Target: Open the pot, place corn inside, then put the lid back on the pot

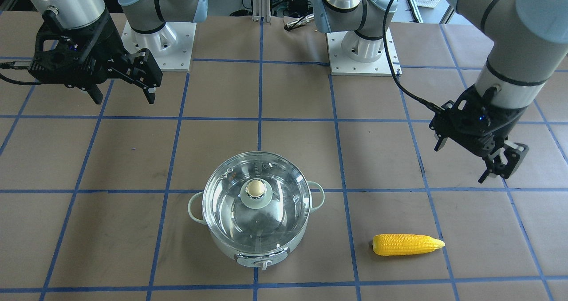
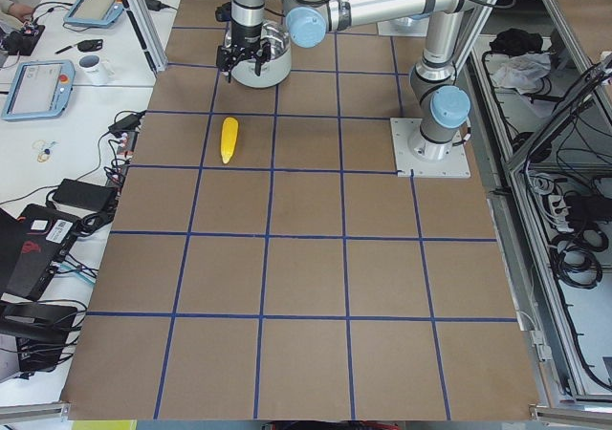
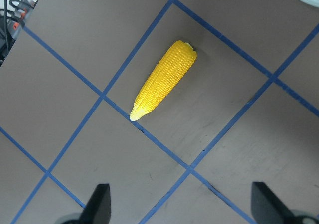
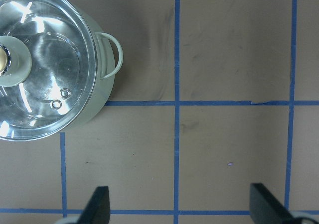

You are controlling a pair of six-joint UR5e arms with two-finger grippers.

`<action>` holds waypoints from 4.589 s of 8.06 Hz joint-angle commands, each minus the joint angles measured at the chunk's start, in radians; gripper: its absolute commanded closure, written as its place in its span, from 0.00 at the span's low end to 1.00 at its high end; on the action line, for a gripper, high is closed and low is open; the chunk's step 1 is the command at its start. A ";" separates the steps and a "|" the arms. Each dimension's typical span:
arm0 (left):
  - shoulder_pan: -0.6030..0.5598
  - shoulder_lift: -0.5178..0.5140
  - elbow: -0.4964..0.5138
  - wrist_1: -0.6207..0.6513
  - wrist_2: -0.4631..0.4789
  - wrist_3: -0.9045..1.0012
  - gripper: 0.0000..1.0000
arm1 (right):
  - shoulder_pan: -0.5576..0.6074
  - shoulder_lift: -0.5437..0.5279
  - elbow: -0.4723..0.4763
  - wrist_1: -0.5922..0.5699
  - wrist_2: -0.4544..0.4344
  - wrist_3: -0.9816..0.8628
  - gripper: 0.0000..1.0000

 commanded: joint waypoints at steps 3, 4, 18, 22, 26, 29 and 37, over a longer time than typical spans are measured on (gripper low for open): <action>0.010 -0.171 -0.014 0.160 -0.005 0.412 0.00 | 0.001 -0.002 0.000 0.011 -0.001 -0.003 0.00; 0.010 -0.194 -0.012 0.160 -0.009 0.476 0.00 | 0.001 -0.002 0.000 0.009 -0.001 -0.002 0.00; 0.047 -0.466 -0.009 0.281 -0.138 0.581 0.00 | 0.359 0.445 -0.124 -0.474 -0.056 0.537 0.00; 0.047 -0.470 -0.008 0.326 -0.123 0.607 1.00 | 0.363 0.487 -0.144 -0.466 -0.101 0.429 0.00; 0.045 -0.349 -0.005 0.269 0.014 0.601 1.00 | 0.363 0.485 -0.144 -0.460 -0.099 0.428 0.17; 0.045 -0.227 0.001 0.110 0.014 0.601 1.00 | 0.363 0.482 -0.144 -0.459 -0.089 0.437 0.63; 0.019 -0.099 0.004 -0.027 -0.059 0.592 1.00 | 0.305 0.302 -0.158 -0.295 -0.070 0.373 0.79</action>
